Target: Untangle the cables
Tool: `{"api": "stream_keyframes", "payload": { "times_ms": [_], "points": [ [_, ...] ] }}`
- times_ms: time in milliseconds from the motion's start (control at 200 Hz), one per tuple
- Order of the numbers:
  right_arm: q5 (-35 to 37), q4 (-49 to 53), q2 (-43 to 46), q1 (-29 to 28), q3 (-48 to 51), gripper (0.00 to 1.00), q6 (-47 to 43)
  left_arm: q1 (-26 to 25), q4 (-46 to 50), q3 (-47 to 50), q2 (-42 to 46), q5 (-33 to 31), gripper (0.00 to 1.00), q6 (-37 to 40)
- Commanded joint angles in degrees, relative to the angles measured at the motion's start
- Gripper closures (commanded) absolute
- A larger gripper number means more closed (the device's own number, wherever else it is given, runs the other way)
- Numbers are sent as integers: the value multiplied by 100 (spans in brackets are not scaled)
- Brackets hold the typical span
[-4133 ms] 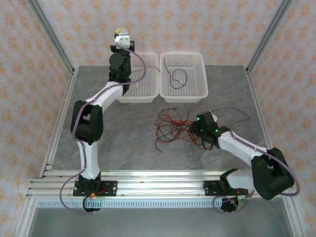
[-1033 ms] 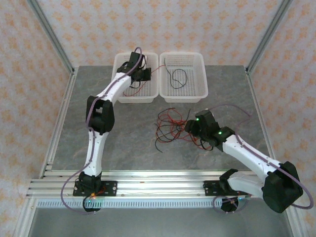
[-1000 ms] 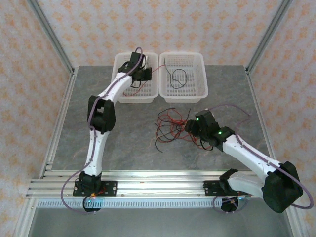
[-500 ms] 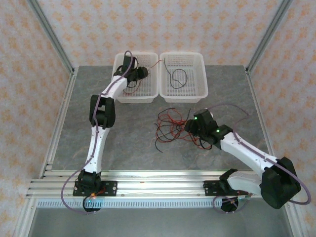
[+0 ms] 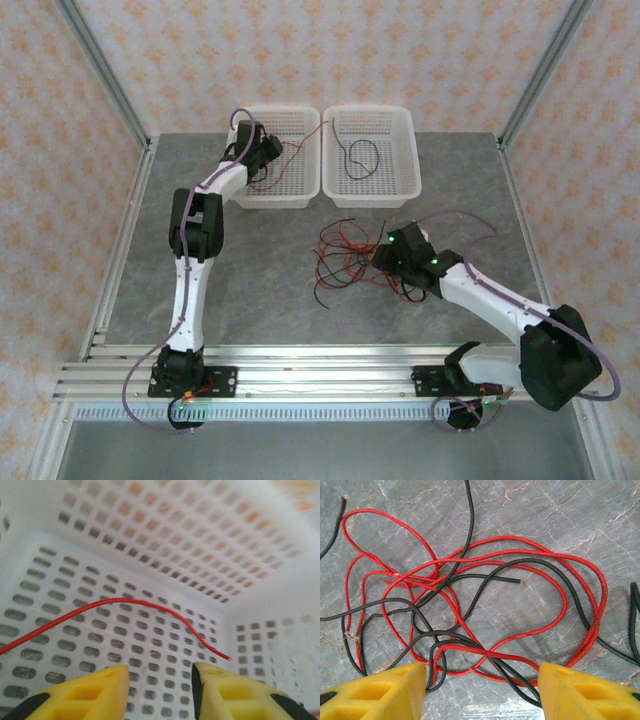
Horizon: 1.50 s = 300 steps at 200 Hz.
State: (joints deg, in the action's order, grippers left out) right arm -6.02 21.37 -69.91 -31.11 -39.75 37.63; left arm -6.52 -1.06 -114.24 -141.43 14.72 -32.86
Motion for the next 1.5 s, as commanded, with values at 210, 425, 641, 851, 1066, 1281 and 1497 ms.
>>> {"api": "stream_keyframes", "payload": {
  "times_ms": [210, 425, 641, 851, 1066, 1281, 1497],
  "points": [
    [53, -176, -8, -62, -86, 40, 34, -225, -563, 298, 810, 773, 28, 2363],
    [77, -118, 72, -70, -69, 40, 34, -449, 216, -611, 149, 401, 27, 3508],
    [106, -93, 52, -70, -85, 40, 34, -698, 414, -890, -85, -182, 30, 4252],
    [81, -111, -14, -70, -133, 40, 8, -754, 534, -1044, -206, -413, 33, 4438],
    [92, -96, -84, -71, -156, 40, -10, -787, 783, -1641, -669, -601, 41, 4556],
    [123, -89, -155, -70, -209, 40, -19, -880, 829, -2071, -1060, -528, 48, 4668],
    [95, -119, -268, -77, -237, 40, -19, -880, 775, -2213, -1207, -795, 59, 4454]
  ]
}}
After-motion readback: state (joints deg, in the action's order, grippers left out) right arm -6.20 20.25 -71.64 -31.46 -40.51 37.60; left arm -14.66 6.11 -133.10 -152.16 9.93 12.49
